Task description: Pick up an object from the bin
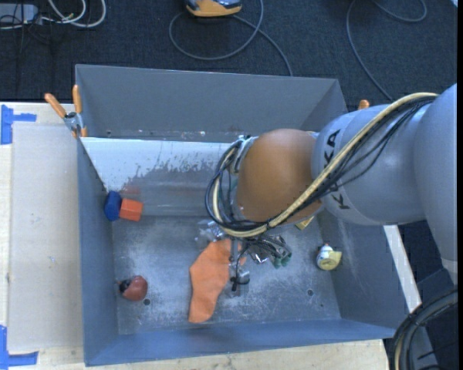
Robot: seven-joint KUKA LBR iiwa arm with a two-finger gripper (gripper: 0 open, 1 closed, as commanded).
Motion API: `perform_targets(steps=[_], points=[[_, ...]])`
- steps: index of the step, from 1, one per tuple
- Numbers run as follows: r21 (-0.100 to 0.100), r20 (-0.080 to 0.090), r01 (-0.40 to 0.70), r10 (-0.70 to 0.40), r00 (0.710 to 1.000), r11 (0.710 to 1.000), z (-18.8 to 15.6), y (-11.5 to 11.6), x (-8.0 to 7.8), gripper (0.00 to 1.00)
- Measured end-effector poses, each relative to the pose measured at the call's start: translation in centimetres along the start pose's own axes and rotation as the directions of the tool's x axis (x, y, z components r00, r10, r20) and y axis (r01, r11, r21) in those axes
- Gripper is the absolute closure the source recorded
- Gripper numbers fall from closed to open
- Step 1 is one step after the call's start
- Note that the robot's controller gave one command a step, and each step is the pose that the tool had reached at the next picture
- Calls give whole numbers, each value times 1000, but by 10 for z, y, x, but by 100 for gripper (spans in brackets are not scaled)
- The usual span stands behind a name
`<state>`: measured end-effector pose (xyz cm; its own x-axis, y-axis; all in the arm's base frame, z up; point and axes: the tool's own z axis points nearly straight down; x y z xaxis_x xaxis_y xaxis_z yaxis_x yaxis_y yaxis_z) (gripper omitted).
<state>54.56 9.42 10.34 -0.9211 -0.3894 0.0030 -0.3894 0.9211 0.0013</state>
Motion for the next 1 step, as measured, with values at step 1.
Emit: perform_targets(steps=[1], points=[[-2, 2, -66, 66, 998, 998, 29, 7, 14, 100]])
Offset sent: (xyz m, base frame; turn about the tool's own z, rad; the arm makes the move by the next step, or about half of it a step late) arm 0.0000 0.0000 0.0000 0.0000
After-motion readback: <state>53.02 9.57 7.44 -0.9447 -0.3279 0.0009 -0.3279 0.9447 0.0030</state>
